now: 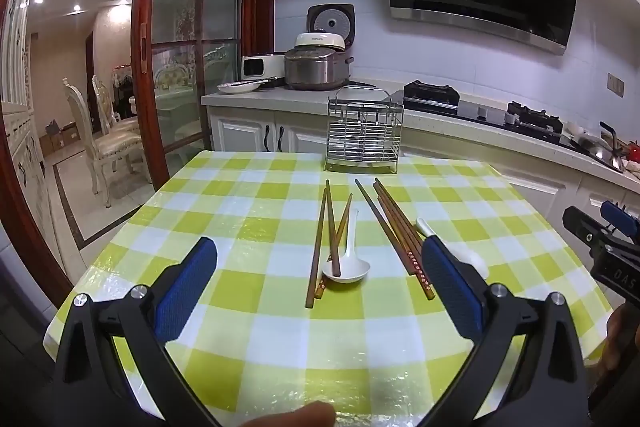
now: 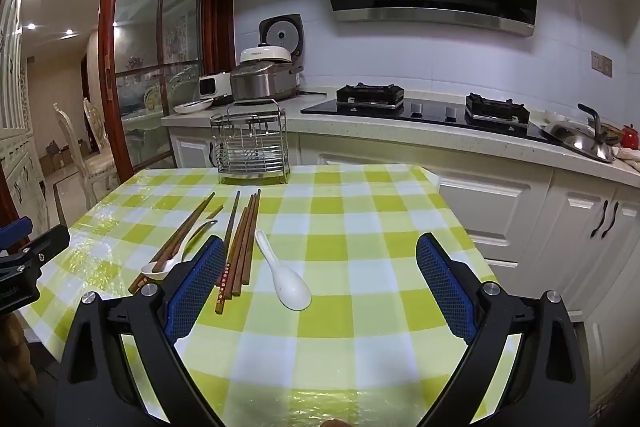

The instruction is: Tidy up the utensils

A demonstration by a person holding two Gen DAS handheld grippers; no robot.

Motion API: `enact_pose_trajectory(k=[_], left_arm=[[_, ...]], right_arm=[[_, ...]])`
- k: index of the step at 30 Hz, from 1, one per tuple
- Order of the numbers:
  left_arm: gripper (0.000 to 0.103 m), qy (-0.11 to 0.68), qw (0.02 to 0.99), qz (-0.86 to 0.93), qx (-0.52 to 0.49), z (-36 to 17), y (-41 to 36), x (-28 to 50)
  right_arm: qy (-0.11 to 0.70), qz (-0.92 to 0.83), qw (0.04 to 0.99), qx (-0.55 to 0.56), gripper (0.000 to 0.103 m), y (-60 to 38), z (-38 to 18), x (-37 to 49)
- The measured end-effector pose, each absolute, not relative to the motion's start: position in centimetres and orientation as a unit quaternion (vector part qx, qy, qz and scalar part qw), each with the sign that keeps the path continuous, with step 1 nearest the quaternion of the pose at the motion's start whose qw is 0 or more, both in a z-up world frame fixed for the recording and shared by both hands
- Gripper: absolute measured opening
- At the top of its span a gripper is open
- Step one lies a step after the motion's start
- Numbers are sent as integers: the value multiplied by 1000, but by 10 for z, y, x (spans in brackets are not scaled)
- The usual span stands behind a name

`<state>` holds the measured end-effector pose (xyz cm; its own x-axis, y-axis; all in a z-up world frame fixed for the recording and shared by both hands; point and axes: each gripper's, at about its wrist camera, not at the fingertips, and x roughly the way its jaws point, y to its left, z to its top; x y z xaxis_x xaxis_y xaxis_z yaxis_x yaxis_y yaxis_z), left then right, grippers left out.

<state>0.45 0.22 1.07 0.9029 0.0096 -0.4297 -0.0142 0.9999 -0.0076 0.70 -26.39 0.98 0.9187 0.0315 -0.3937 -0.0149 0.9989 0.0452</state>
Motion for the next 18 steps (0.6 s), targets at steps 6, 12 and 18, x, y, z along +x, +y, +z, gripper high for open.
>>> enact_pose_trajectory(k=[6, 12, 18], left_arm=[[99, 222, 975, 7, -8, 10, 4, 4], [99, 222, 975, 8, -11, 11, 7, 3], [99, 222, 975, 7, -11, 12, 7, 2]], right_arm=[[203, 12, 979, 21, 90, -264, 7, 7], [203, 12, 979, 21, 90, -264, 8, 6], [204, 12, 979, 21, 90, -264, 8, 6]])
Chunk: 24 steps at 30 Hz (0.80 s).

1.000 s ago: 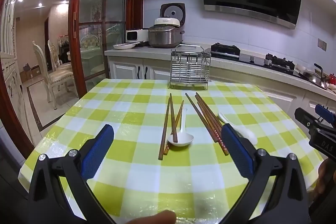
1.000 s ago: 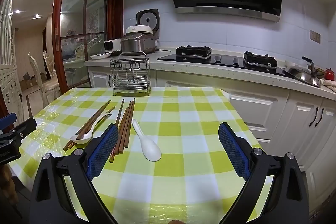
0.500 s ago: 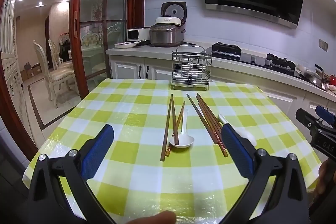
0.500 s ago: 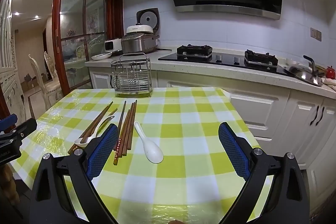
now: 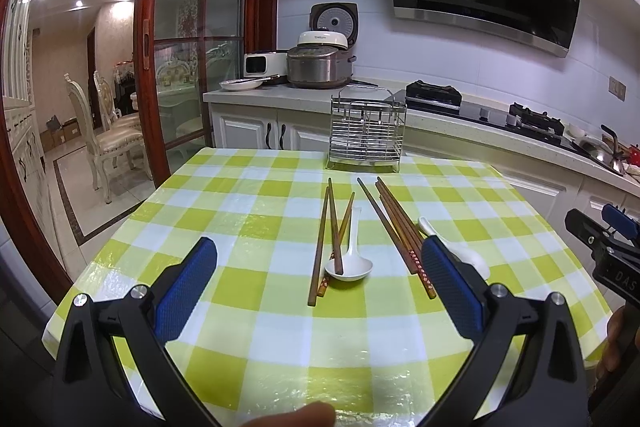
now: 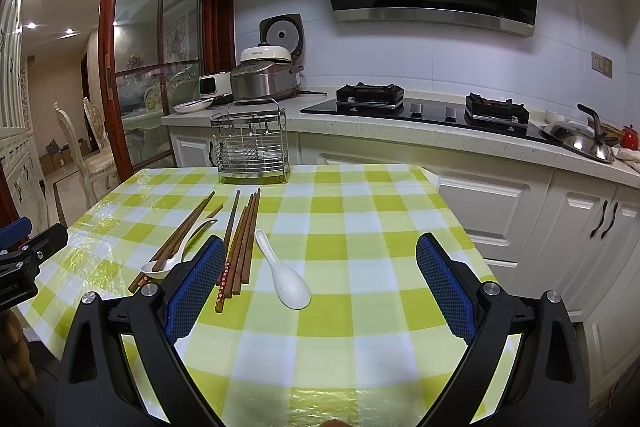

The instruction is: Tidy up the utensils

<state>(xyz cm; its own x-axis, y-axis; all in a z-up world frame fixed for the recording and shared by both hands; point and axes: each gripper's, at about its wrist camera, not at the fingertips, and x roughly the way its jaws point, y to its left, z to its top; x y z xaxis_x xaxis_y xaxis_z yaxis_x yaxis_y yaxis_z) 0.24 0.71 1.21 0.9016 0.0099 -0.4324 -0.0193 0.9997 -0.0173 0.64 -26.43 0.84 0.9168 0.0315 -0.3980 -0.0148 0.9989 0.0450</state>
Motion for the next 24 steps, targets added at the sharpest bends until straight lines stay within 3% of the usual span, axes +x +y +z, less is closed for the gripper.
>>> enact_pose_trajectory(k=[24], left_arm=[[99, 223, 975, 7, -10, 13, 5, 3]], right_arm=[[205, 11, 979, 21, 90, -265, 8, 6]])
